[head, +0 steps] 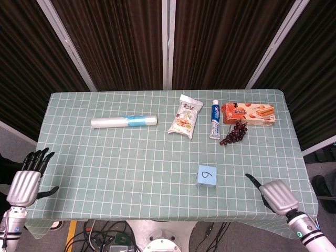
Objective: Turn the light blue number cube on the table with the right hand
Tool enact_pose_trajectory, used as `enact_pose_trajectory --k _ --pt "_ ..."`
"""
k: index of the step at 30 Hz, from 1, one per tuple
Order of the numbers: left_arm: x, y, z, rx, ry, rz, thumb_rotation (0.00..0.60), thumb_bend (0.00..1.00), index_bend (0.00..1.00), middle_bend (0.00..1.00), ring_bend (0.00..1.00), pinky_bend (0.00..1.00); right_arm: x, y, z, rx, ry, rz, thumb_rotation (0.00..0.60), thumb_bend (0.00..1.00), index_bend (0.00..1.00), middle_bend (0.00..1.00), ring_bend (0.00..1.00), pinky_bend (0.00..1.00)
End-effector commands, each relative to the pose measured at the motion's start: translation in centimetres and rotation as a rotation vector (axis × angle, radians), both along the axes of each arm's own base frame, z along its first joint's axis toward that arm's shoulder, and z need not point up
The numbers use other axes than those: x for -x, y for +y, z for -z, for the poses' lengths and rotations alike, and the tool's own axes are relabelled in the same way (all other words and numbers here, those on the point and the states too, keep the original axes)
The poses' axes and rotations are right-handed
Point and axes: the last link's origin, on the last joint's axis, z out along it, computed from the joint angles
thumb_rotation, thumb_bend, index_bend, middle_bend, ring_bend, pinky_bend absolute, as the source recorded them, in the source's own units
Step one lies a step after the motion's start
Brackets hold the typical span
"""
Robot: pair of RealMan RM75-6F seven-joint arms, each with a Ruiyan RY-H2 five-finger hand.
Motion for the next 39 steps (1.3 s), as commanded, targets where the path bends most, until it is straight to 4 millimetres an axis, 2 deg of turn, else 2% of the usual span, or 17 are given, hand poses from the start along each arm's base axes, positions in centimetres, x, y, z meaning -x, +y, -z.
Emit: enact_pose_trajectory --k 1,16,27,39 --pt "0.1 0.0 -0.1 -0.003 0.000 -0.002 0.600 0.00 0.08 0.00 0.00 0.00 -1.7 -0.8 0.5 -0.111 0.077 -0.019 0.600 1.00 0.00 0.90 0.79 0.72" --pt "0.8 -0.1 -0.3 -0.004 0.002 -0.018 0.600 0.00 0.08 0.00 0.00 0.00 -5.2 -3.3 5.2 -0.281 0.046 -0.025 0.600 1.00 0.00 0.90 0.79 0.73" --pt "0.9 -0.2 -0.5 -0.011 0.002 -0.019 0.600 0.00 0.08 0.00 0.00 0.00 -7.9 -3.8 6.7 -0.342 0.033 -0.080 0.600 1.00 0.00 0.91 0.79 0.73" --pt "1.1 -0.3 -0.8 -0.014 0.004 -0.028 0.600 0.00 0.08 0.00 0.00 0.00 -12.2 -5.4 8.4 -0.399 0.048 -0.168 0.600 1.00 0.00 0.92 0.83 0.73"
